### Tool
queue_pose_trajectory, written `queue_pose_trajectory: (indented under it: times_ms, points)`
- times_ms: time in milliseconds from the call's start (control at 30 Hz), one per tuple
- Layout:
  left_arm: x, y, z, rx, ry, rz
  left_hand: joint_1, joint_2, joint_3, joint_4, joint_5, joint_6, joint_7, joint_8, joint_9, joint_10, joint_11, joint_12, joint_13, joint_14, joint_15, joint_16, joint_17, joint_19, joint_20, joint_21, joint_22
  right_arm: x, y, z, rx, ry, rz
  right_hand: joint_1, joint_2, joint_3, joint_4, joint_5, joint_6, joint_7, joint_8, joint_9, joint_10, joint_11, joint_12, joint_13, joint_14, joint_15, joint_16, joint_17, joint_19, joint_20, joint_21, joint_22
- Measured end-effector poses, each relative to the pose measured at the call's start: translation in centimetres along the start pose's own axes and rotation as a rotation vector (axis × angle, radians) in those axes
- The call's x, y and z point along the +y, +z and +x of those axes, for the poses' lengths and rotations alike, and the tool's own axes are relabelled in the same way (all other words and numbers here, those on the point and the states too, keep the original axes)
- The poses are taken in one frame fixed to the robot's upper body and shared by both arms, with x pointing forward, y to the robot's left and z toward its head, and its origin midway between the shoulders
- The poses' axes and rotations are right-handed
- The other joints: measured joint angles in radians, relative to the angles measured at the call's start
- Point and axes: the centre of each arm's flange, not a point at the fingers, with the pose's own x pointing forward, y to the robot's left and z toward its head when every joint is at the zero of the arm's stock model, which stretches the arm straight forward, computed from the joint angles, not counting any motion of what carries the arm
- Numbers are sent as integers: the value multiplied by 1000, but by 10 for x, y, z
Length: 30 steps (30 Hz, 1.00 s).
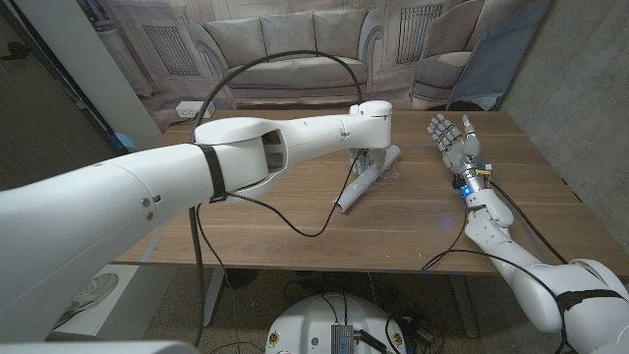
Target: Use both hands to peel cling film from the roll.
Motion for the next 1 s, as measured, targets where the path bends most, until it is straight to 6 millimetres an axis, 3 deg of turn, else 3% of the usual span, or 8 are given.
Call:
queue_pose_trajectory:
  times_ms: [233,567,600,667,733,767,833,1000]
  points:
    - [-8,0,0,-135,-52,-163,16,-16,8,-8,0,-23,23,0,0,0,0,-18,-21,1,-2,-27,-19,19,-19,0,-7,-4,5,-5,-6,-16,-7,0,0,0,0,0,5,5,0,0,0,0,0,0,4,-4,0,0,0,0,0,0]
    - [-20,4,-14,-451,-98,-496,15,-15,12,-12,2,-39,39,0,0,0,0,-31,-39,0,-3,-45,-33,25,-17,-10,-12,-5,9,-5,-13,-17,-7,0,0,4,-4,0,5,5,0,0,0,0,0,0,4,-4,0,0,0,0,0,0]
    - [-18,7,-15,-468,-92,-504,15,-15,12,-12,41,-39,39,0,0,0,0,-34,-39,0,-3,-45,-33,25,-17,-10,-12,-4,10,-5,-13,-16,-7,0,0,4,-4,0,5,5,0,0,3,-3,0,0,4,-4,0,0,0,0,0,0]
    - [-15,13,-18,-506,-80,-522,14,-14,12,-12,45,-43,42,0,0,0,0,-39,-42,-2,0,-46,-33,25,-17,-15,-12,-3,10,-3,-15,-11,-9,0,0,4,-4,0,5,5,0,0,4,-4,0,0,4,-4,0,0,0,0,0,0]
    - [-25,-10,-18,-566,-91,-665,14,-14,12,-12,66,-48,45,0,0,-8,3,-52,-48,-16,12,-58,-32,24,-17,-24,-12,-3,10,-3,-14,-10,-4,0,0,4,-4,0,5,5,0,0,4,-4,0,0,4,-4,0,0,0,0,0,0]
    - [-23,-7,-20,-586,-86,-674,14,-14,12,-12,124,-51,46,0,0,-17,7,-58,-51,-30,16,-65,-36,20,-13,-28,-12,-2,11,-2,-15,-8,-4,0,0,4,-4,0,5,5,0,0,4,-4,0,0,4,-4,0,0,0,0,0,0]
    - [-18,-1,-24,-633,-75,-696,11,-11,12,-12,161,-59,41,0,0,-40,10,-72,-60,-63,27,-80,-44,9,-2,-41,-12,-1,11,-1,-16,-2,-5,0,0,4,-4,0,5,5,0,0,4,-4,0,0,4,-4,0,0,0,0,0,0]
    - [-7,12,-37,-752,-52,-744,11,-11,16,-16,176,-71,39,0,0,-98,22,-117,-83,-140,65,-101,-66,-18,25,-78,-12,4,13,1,-20,14,-7,0,0,4,-4,0,5,5,0,0,4,-4,0,0,4,-4,0,0,0,0,0,0]
